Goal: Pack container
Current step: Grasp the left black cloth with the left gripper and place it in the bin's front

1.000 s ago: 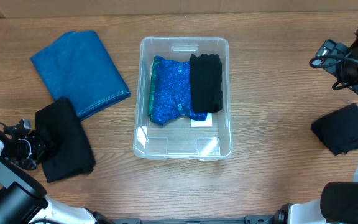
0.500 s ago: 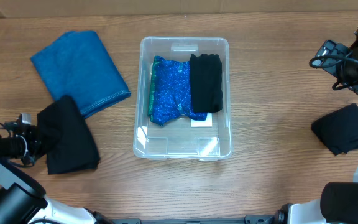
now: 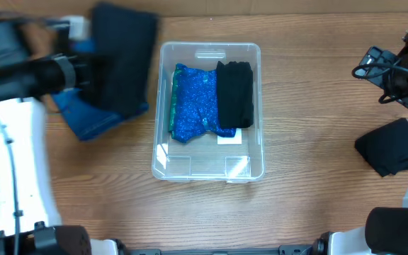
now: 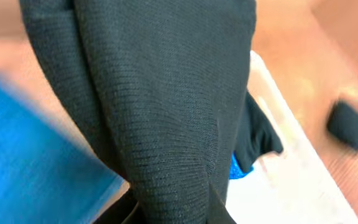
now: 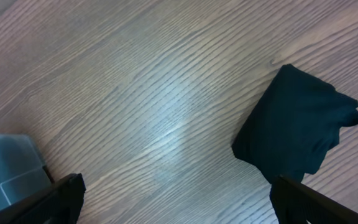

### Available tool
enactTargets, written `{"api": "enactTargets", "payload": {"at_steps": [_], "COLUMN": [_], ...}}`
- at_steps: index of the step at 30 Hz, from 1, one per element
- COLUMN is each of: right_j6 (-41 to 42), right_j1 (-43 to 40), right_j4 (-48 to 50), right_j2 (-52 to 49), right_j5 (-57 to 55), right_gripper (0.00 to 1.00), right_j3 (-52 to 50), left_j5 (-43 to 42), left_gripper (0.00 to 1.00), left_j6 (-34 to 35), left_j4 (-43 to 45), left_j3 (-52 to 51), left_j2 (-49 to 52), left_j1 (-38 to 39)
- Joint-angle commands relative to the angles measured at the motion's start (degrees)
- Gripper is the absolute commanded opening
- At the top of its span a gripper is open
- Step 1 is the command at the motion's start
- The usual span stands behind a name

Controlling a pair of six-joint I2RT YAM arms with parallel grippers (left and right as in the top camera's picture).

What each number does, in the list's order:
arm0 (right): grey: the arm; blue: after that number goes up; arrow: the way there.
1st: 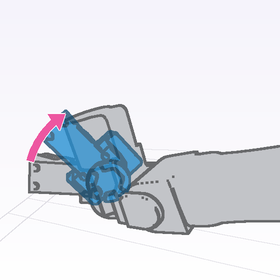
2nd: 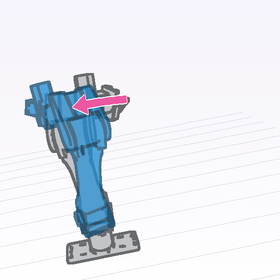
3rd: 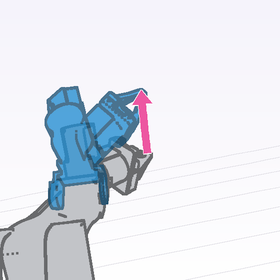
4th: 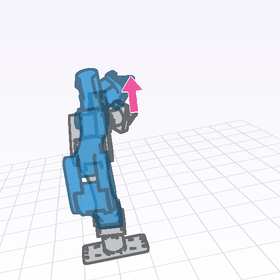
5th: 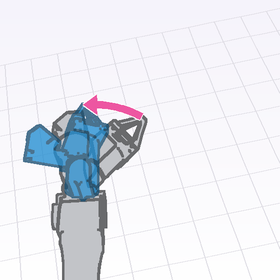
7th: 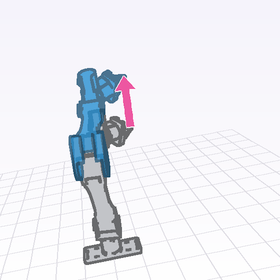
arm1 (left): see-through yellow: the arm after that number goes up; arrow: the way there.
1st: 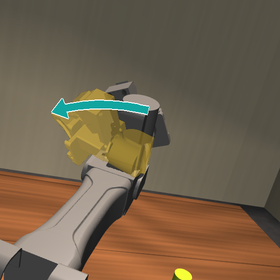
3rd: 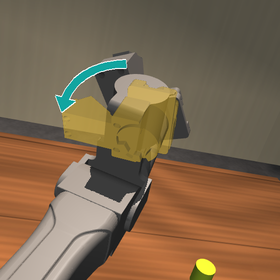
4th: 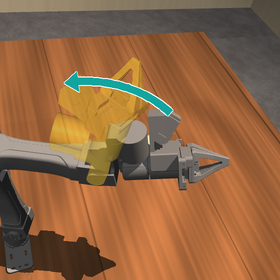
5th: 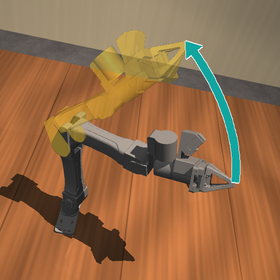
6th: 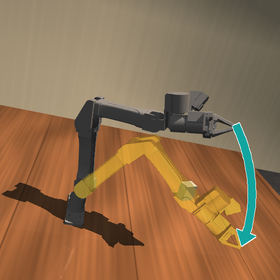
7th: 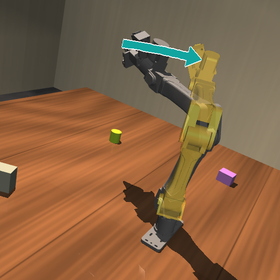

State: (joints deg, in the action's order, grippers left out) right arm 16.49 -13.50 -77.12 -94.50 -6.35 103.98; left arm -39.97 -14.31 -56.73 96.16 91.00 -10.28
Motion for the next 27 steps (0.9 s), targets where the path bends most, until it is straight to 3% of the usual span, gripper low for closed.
{"api": "enactTargets", "payload": {"at_steps": [1,3,6,16,20,25,26,27], "right_j6": [-0.2,-0.2,-0.4,-0.4,-0.4,-0.4,-0.4,-0.4], "right_j1": [-0.1,-0.1,-0.1,-0.1,-0.1,-0.1,-0.1,-0.1], "right_j4": [0.3,0.3,0.3,0.5,0.5,0.5,0.5,0.5], "right_j2": [0.2,0.2,0.2,0.2,0.2,0.2,0.2,0.2], "right_j5": [0.0,0.0,0.0,-0.2,-0.7,-0.7,-0.7,-0.7], "right_gripper": [1.00,1.00,1.00,1.00,1.00,1.00,1.00,1.00], "right_j3": [0.6,0.6,0.6,0.6,0.6,0.6,0.6,0.6], "left_j5": [9.6,11.8,14.7,16.0,12.3,11.2,11.2,11.2], "left_gripper": [0.04,0.04,0.04,0.04,0.04,0.05,0.44,1.00], "left_j6": [-16.6,-27.2,-36.2,-36.9,-36.9,-35.8,-35.8,-35.8], "left_j4": [2.1,0.3,-4.9,-16.1,-20.3,-21.2,-21.2,-20.9], "left_j3": [1.9,1.9,1.9,1.9,1.8,1.8,1.8,1.8], "left_j2": [0.0,1.7,6.0,18.1,20.1,22.1,22.3,22.4], "left_j1": [16.4,23.7,30.3,32.1,32.2,32.2,32.2,32.2]}}
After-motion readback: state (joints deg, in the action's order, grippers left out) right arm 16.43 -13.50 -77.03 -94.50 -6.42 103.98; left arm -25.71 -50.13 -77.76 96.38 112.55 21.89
